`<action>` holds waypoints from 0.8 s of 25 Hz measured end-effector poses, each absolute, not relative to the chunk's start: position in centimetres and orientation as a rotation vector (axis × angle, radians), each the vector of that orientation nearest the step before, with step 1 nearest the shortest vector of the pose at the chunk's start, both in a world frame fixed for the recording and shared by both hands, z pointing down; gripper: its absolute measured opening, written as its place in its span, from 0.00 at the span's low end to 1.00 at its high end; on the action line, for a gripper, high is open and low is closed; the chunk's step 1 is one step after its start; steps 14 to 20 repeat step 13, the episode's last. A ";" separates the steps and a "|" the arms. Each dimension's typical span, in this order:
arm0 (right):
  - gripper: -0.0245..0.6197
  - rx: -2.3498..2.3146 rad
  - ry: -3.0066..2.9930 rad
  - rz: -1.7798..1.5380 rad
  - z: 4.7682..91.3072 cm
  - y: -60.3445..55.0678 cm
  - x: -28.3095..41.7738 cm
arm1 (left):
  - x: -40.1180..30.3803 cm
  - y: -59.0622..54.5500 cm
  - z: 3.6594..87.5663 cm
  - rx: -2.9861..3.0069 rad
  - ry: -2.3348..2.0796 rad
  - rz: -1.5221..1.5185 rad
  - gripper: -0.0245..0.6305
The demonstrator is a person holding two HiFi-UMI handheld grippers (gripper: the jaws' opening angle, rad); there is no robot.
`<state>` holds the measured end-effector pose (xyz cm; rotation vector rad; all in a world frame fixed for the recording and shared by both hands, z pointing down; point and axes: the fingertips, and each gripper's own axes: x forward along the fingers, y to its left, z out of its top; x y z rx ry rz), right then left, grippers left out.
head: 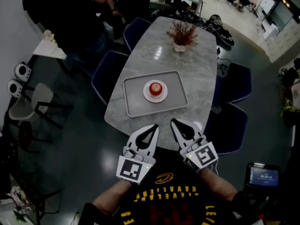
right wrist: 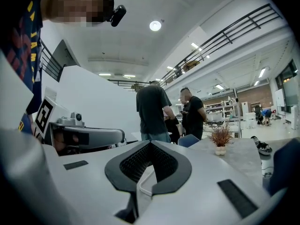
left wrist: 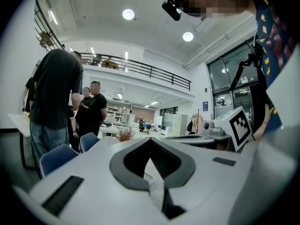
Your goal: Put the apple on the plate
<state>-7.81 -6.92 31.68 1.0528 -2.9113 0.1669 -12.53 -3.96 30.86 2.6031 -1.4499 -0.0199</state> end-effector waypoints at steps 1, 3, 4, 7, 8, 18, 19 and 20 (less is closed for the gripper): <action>0.05 1.060 -2.906 0.162 31.7 -6.9 -7.7 | -12.6 -3.9 30.8 2.607 -1.451 -0.022 0.04; 0.05 1.071 -2.897 0.158 31.6 -6.9 -7.6 | -12.5 -3.8 30.7 2.614 -1.449 -0.023 0.04; 0.05 1.073 -2.894 0.155 31.5 -7.0 -7.6 | -12.6 -3.8 30.7 2.616 -1.448 -0.024 0.04; 0.05 1.075 -2.890 0.140 31.5 -7.0 -7.5 | -12.6 -3.9 30.6 2.620 -1.452 -0.030 0.04; 0.05 1.076 -2.888 0.135 31.4 -7.1 -7.5 | -12.7 -3.9 30.5 2.620 -1.456 -0.033 0.04; 0.05 1.094 -2.888 0.148 31.8 -7.2 -7.2 | -13.0 -3.9 30.4 2.628 -1.469 -0.023 0.04; 0.05 1.094 -2.888 0.148 31.8 -7.2 -7.2 | -13.0 -3.9 30.4 2.628 -1.469 -0.023 0.04; 0.05 1.094 -2.888 0.148 31.8 -7.2 -7.2 | -13.0 -3.9 30.4 2.628 -1.469 -0.023 0.04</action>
